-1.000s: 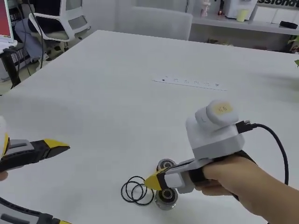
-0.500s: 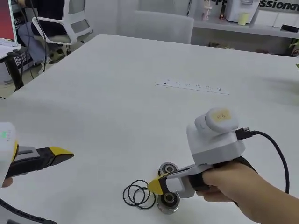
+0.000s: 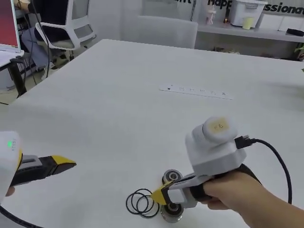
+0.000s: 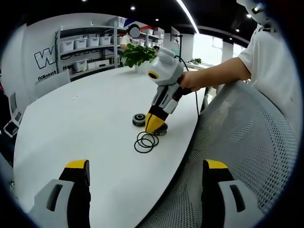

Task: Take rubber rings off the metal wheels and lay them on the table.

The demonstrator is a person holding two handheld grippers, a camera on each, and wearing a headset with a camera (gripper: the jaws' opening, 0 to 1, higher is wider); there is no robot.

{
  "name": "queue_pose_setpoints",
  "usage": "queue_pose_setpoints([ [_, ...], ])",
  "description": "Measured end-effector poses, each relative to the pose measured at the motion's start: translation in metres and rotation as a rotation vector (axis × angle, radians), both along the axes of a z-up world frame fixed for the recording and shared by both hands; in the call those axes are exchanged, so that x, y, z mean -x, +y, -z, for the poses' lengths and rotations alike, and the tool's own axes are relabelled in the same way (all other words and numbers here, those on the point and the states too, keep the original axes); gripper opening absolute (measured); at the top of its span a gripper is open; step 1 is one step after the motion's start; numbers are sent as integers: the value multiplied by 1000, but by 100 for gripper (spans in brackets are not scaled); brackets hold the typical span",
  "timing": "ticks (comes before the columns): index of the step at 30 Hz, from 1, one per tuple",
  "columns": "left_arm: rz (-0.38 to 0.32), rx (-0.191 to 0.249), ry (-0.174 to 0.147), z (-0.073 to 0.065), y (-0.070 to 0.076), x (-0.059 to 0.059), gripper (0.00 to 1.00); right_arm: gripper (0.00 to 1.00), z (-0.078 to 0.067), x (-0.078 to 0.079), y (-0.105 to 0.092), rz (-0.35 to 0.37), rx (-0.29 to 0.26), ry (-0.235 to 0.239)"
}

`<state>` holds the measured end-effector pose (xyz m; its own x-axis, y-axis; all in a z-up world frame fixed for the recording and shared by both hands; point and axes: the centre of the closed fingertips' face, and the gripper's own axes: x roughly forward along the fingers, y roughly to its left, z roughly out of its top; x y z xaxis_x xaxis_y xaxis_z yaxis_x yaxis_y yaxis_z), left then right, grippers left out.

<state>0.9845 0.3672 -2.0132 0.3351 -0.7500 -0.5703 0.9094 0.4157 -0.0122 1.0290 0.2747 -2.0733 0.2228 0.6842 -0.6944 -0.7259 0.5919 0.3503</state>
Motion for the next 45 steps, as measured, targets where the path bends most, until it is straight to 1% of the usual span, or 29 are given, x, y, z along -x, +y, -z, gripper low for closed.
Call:
queue_pose_setpoints([
  [3,0,2,4,0,0,0,97,0,0,1,0,-7,2,-1],
  [6,4,6,9,0,-1,1,97,0,0,0,0,-12,12,-13],
  [8,7,6,5,0,-2,1,97,0,1,0,-1,-16,21,-20],
  [10,6,5,9,0,-2,2,97,0,1,0,-1,-17,23,-21],
  [13,2,5,9,0,-1,1,97,2,1,-1,-1,-19,27,-23],
  [16,-5,7,7,0,-1,1,96,2,1,-1,-1,-22,31,-29],
  [22,-11,5,4,-1,0,0,95,3,-2,-3,-3,-20,32,-45],
  [26,-14,8,1,-1,0,-1,96,3,-10,-9,-6,5,2,-53],
  [27,-15,8,1,-1,0,-1,96,3,-14,-10,-6,12,-21,-57],
  [28,-15,8,0,-1,0,-1,96,3,-15,-11,-5,13,-30,-59],
  [29,-15,8,1,-1,0,-1,96,3,-20,-11,-4,14,-59,-64],
  [31,-13,7,1,-1,0,-1,96,4,-23,-12,-4,11,-69,-68],
  [33,-9,2,-7,-2,0,-1,95,5,-31,-14,-3,0,-84,-113],
  [38,-17,16,-11,-4,0,-2,95,8,-40,-17,-3,-9,-121,-142],
  [39,-17,19,-13,-5,-1,-2,95,9,-42,-18,-3,-14,-126,-160],
  [43,-16,38,-24,-10,-3,-2,95,14,-47,-23,-10,-18,-121,-204],
  [45,-26,56,-40,-15,-3,-3,95,15,-48,-28,-16,-9,-112,-231],
])
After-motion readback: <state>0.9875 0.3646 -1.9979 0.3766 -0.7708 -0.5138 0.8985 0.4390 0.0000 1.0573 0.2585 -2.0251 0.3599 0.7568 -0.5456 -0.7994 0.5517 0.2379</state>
